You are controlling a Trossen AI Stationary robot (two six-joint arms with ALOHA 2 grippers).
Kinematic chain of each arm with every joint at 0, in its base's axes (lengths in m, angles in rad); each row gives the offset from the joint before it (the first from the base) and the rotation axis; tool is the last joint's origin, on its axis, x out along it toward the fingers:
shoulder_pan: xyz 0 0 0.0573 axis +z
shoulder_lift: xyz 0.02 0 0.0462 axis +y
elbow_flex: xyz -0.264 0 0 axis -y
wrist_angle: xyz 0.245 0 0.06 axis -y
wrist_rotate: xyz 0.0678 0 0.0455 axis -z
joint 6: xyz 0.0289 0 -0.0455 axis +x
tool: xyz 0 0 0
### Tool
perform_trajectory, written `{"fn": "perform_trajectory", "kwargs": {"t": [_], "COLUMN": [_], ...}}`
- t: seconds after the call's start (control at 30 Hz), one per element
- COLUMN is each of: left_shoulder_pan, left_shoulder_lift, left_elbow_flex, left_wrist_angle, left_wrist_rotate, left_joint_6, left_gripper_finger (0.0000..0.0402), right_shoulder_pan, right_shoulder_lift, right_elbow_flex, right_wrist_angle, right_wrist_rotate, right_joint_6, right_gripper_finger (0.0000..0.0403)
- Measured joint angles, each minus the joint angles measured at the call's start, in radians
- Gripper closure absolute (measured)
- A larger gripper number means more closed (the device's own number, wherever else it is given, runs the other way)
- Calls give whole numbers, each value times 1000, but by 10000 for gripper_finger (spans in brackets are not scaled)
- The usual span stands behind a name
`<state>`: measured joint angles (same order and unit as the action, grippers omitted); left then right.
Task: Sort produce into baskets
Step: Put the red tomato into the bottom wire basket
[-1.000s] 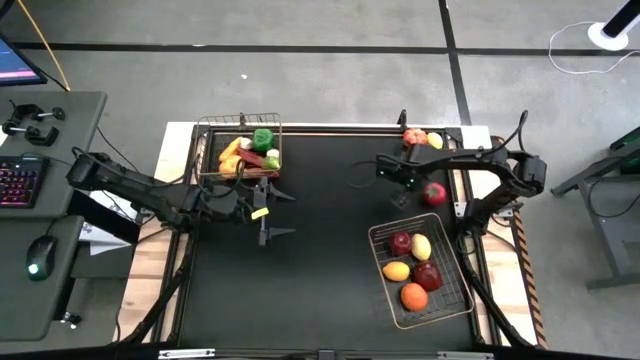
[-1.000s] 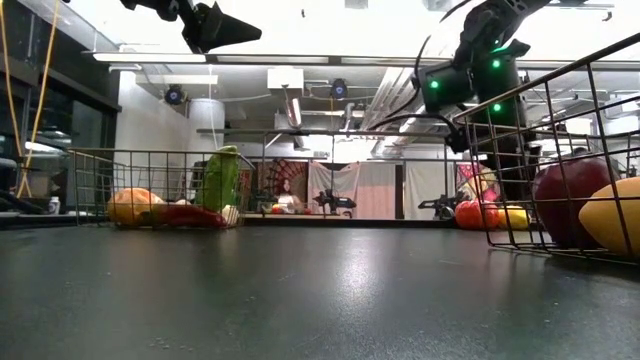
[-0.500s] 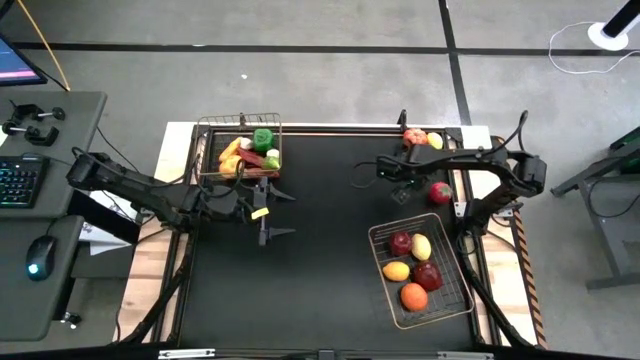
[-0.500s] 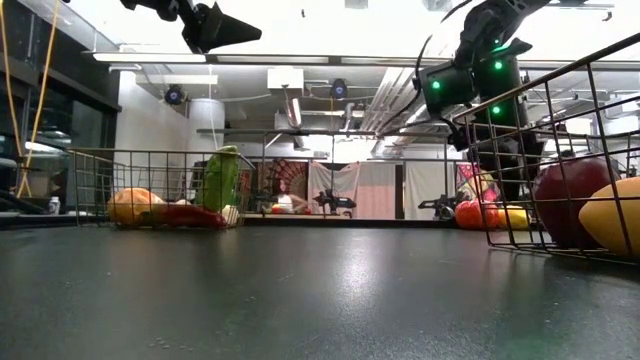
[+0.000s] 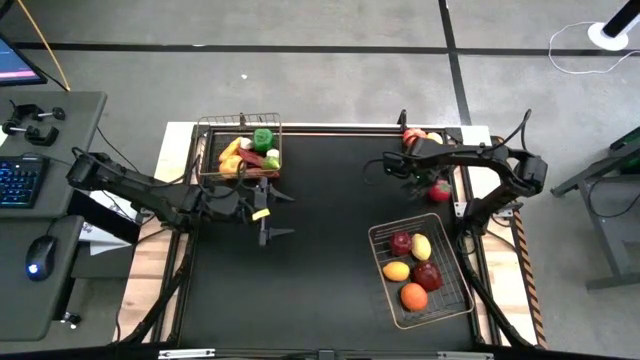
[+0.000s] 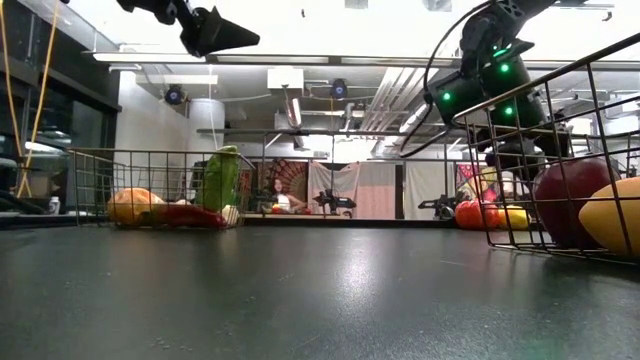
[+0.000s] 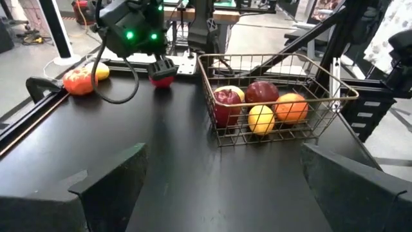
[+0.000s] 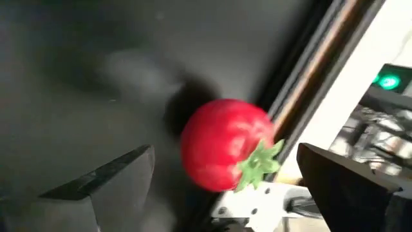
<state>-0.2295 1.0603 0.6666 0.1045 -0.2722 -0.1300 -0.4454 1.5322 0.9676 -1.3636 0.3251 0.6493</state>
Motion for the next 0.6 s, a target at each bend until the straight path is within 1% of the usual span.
{"fn": "perform_trajectory", "kwargs": {"t": [0.07, 0.37, 0.5, 0.6], "left_shoulder_pan": [0, 0, -1, -1], "left_shoulder_lift": [0, 0, 0, 0], "left_elbow_flex": [0, 0, 0, 0], "left_wrist_angle": [-10, -42, -57, -87], "left_wrist_rotate": [0, 0, 5, 8], "left_joint_6": [-2, -26, -34, -52], "left_gripper_finger": [9, 9, 9, 9], "right_shoulder_pan": [-3, -38, -48, -45], "right_shoulder_lift": [0, -1, -8, -44], "right_elbow_flex": [0, 0, -18, -85], "right_wrist_angle": [-16, -72, -74, -48], "right_wrist_rotate": [26, 27, -31, -65], "right_joint_6": [-3, 1, -10, -15], "right_gripper_finger": [29, 29, 29, 29]}}
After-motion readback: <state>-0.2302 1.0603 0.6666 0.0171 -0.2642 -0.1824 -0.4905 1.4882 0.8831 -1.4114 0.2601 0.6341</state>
